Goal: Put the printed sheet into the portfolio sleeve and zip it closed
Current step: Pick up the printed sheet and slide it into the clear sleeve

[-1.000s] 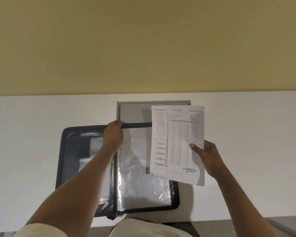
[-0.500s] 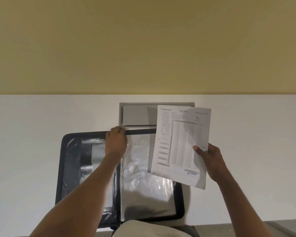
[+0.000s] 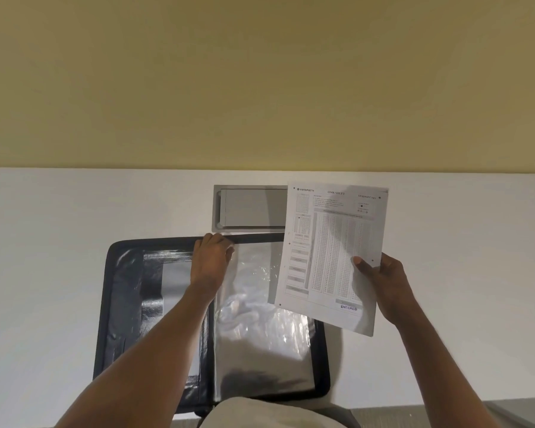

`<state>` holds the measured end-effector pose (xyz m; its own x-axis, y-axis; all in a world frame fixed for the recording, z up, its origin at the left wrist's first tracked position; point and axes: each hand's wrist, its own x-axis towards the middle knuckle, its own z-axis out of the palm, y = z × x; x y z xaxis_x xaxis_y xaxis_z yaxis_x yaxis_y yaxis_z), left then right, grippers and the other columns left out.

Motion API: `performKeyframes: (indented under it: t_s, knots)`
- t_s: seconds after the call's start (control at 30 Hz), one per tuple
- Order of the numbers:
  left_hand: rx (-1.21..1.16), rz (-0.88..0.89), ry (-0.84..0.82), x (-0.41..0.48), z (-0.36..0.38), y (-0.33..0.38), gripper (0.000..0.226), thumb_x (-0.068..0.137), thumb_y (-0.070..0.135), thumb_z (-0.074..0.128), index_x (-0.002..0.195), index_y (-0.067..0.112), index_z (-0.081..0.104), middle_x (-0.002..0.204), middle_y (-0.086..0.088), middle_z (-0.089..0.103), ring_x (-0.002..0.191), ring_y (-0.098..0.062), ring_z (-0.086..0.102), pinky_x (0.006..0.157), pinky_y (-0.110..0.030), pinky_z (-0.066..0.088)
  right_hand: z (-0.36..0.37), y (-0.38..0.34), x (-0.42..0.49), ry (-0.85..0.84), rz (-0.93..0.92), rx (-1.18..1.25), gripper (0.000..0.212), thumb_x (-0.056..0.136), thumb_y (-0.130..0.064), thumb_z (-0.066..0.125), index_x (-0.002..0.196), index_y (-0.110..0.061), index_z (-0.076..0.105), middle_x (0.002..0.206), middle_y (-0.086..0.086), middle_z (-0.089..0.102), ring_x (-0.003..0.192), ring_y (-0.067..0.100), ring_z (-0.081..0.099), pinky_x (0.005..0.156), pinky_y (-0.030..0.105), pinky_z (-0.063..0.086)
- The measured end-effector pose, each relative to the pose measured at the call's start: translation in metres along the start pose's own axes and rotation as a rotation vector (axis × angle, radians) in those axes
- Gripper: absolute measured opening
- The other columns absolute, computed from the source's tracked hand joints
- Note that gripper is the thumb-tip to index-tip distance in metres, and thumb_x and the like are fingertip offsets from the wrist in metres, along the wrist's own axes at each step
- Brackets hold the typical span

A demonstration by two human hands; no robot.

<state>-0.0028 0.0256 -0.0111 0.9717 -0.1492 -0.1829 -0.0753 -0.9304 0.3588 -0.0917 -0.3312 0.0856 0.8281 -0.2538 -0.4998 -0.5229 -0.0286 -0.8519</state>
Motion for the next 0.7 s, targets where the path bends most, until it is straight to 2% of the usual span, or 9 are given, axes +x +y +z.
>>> performKeyframes:
  t_s: [0.1, 0.17, 0.23, 0.33, 0.43, 0.53, 0.7]
  knots:
    - [-0.031, -0.012, 0.022, 0.001, -0.002, -0.001, 0.005, 0.091, 0.01, 0.075, 0.093, 0.013, 0.078, 0.105, -0.005, 0.073, 0.099, -0.031, 0.061, 0.087, -0.042, 0.043, 0.0, -0.002, 0.003, 0.022, 0.011, -0.017, 0.02, 0.099, -0.018, 0.066, 0.117, -0.013, 0.074, 0.108, 0.004, 0.08, 0.097, 0.03, 0.076, 0.084, 0.045, 0.063]
    - [-0.049, -0.007, 0.017, 0.001, -0.003, -0.001, 0.005, 0.088, 0.009, 0.076, 0.091, 0.013, 0.077, 0.104, -0.004, 0.071, 0.098, -0.029, 0.06, 0.086, -0.04, 0.043, 0.0, -0.003, 0.003, 0.027, 0.013, -0.011, 0.02, 0.099, -0.017, 0.066, 0.117, -0.012, 0.074, 0.109, 0.006, 0.08, 0.098, 0.031, 0.076, 0.087, 0.048, 0.061]
    - [-0.063, 0.02, -0.006, 0.002, -0.004, -0.001, 0.006, 0.088, 0.009, 0.076, 0.093, 0.013, 0.076, 0.104, -0.003, 0.07, 0.099, -0.027, 0.06, 0.086, -0.038, 0.043, -0.001, -0.004, 0.003, 0.029, 0.005, -0.011, 0.02, 0.099, -0.018, 0.067, 0.117, -0.013, 0.074, 0.109, 0.005, 0.08, 0.098, 0.029, 0.076, 0.085, 0.044, 0.062]
    - [-0.093, 0.048, -0.074, 0.004, -0.006, 0.0, 0.004, 0.089, 0.014, 0.073, 0.091, 0.014, 0.07, 0.1, 0.0, 0.07, 0.098, -0.026, 0.063, 0.087, -0.038, 0.045, -0.002, -0.007, 0.002, 0.034, -0.005, 0.002, 0.018, 0.098, -0.019, 0.068, 0.114, -0.016, 0.076, 0.107, 0.002, 0.08, 0.095, 0.024, 0.077, 0.076, 0.032, 0.064]
    - [-0.182, 0.044, -0.152, 0.006, -0.009, 0.004, 0.014, 0.087, 0.024, 0.076, 0.095, 0.02, 0.065, 0.092, 0.005, 0.071, 0.088, -0.023, 0.066, 0.079, -0.036, 0.05, -0.003, -0.011, 0.002, 0.044, -0.009, 0.01, 0.017, 0.097, -0.019, 0.069, 0.112, -0.017, 0.076, 0.107, 0.002, 0.08, 0.094, 0.023, 0.077, 0.071, 0.027, 0.063]
    - [-0.249, 0.071, -0.225, 0.008, -0.009, 0.011, 0.019, 0.09, 0.029, 0.076, 0.107, 0.023, 0.071, 0.099, 0.008, 0.069, 0.094, -0.018, 0.065, 0.085, -0.036, 0.053, -0.003, -0.017, 0.004, 0.06, -0.012, 0.001, 0.017, 0.097, -0.02, 0.069, 0.112, -0.017, 0.076, 0.107, 0.0, 0.08, 0.093, 0.022, 0.077, 0.071, 0.027, 0.062]
    - [-0.256, 0.092, -0.25, 0.011, -0.006, 0.024, 0.016, 0.095, 0.026, 0.073, 0.109, 0.022, 0.078, 0.111, 0.003, 0.075, 0.103, -0.021, 0.07, 0.089, -0.035, 0.055, 0.003, -0.039, 0.01, 0.09, -0.08, -0.011, 0.013, 0.098, -0.018, 0.069, 0.109, -0.017, 0.076, 0.101, -0.001, 0.081, 0.084, 0.015, 0.077, 0.064, 0.019, 0.059]
